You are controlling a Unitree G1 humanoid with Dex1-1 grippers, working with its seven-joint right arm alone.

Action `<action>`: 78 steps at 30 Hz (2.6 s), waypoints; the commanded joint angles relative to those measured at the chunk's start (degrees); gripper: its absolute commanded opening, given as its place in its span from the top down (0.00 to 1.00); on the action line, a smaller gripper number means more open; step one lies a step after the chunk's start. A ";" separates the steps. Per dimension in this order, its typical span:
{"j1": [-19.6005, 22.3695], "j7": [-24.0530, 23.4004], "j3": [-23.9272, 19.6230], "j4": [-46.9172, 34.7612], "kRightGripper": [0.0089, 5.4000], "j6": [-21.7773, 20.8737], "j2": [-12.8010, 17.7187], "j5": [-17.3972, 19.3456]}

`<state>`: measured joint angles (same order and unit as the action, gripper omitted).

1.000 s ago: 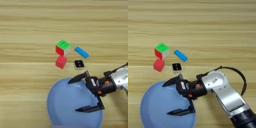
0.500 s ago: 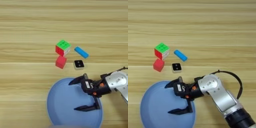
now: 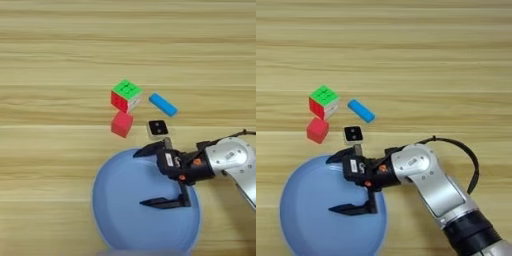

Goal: Move the objects on the table

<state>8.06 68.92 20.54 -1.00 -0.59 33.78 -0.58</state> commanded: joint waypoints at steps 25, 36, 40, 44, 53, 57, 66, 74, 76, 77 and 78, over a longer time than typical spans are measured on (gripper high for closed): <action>7.20 -10.86 -2.79 4.01 0.01 2.07 -1.22 -3.17; 10.43 -10.43 -12.08 -3.73 0.01 10.30 -4.36 10.39; 12.95 -13.09 -16.76 -6.33 0.01 14.67 -6.14 15.50; 15.02 -16.77 -19.56 -6.78 0.01 17.32 -7.75 17.51; 16.12 -29.85 -19.36 -5.76 0.01 24.48 -13.02 14.40; 16.22 -34.92 -19.25 -5.83 0.01 27.04 -16.08 13.66; 17.59 -42.50 -16.04 -0.08 0.01 26.31 -21.49 9.19; 19.81 -45.37 -14.81 7.25 0.01 19.62 -22.91 4.82; 20.49 -46.17 -16.11 8.48 0.01 19.04 -22.73 4.70; 21.00 -47.44 -17.43 9.07 0.01 18.58 -22.66 4.74; 21.28 -48.26 -18.41 9.42 0.01 17.95 -22.54 4.83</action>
<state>23.51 24.00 5.93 9.32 20.79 10.45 4.23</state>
